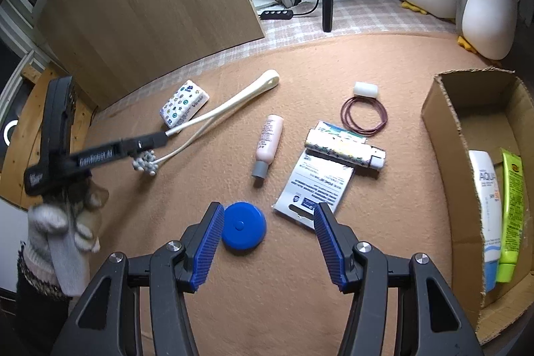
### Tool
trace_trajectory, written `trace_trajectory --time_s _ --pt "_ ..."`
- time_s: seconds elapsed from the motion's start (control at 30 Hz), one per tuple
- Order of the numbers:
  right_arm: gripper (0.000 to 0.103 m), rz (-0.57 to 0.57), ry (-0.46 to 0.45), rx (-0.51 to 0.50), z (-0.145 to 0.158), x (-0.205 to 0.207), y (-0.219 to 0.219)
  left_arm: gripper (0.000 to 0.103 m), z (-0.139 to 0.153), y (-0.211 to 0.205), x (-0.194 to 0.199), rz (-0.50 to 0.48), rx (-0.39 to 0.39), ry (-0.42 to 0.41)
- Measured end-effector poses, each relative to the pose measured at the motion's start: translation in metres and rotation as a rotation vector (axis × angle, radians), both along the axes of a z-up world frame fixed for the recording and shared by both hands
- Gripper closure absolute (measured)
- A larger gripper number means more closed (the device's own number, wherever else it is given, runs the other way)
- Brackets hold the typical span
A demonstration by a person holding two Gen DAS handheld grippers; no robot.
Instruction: Organize objects
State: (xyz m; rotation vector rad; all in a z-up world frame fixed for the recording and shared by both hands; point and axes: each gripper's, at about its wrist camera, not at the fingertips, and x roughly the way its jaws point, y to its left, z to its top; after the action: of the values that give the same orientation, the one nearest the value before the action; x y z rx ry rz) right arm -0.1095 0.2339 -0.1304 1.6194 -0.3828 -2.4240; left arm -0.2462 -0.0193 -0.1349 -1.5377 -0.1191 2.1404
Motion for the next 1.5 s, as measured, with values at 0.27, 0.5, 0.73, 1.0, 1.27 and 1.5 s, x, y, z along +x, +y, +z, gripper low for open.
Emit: trace_trajectory --time_s 0.27,0.5,0.73,1.0,1.27,1.5 --pt "0.051 0.022 -0.02 -0.059 -0.006 -0.019 -0.02 0.056 0.012 0.002 0.022 -0.036 -0.024 0.043" --pt "0.055 0.028 -0.098 -0.155 -0.031 -0.045 -0.053 0.059 -0.003 -0.005 -0.005 -0.023 -0.103 0.034" --pt "0.07 -0.012 -0.203 -0.241 -0.067 -0.064 -0.076 0.081 -0.026 0.005 -0.024 -0.101 -0.152 -0.013" --pt "0.071 -0.063 -0.253 -0.313 -0.086 -0.077 -0.082 0.091 -0.037 0.005 -0.03 -0.147 -0.141 -0.037" --pt "0.082 -0.1 -0.274 -0.367 -0.088 -0.078 -0.075 0.092 -0.036 0.007 -0.014 -0.184 -0.117 -0.056" --pt "0.094 -0.064 -0.25 -0.285 -0.086 -0.072 -0.076 0.092 -0.041 0.003 0.0 -0.182 -0.071 -0.083"
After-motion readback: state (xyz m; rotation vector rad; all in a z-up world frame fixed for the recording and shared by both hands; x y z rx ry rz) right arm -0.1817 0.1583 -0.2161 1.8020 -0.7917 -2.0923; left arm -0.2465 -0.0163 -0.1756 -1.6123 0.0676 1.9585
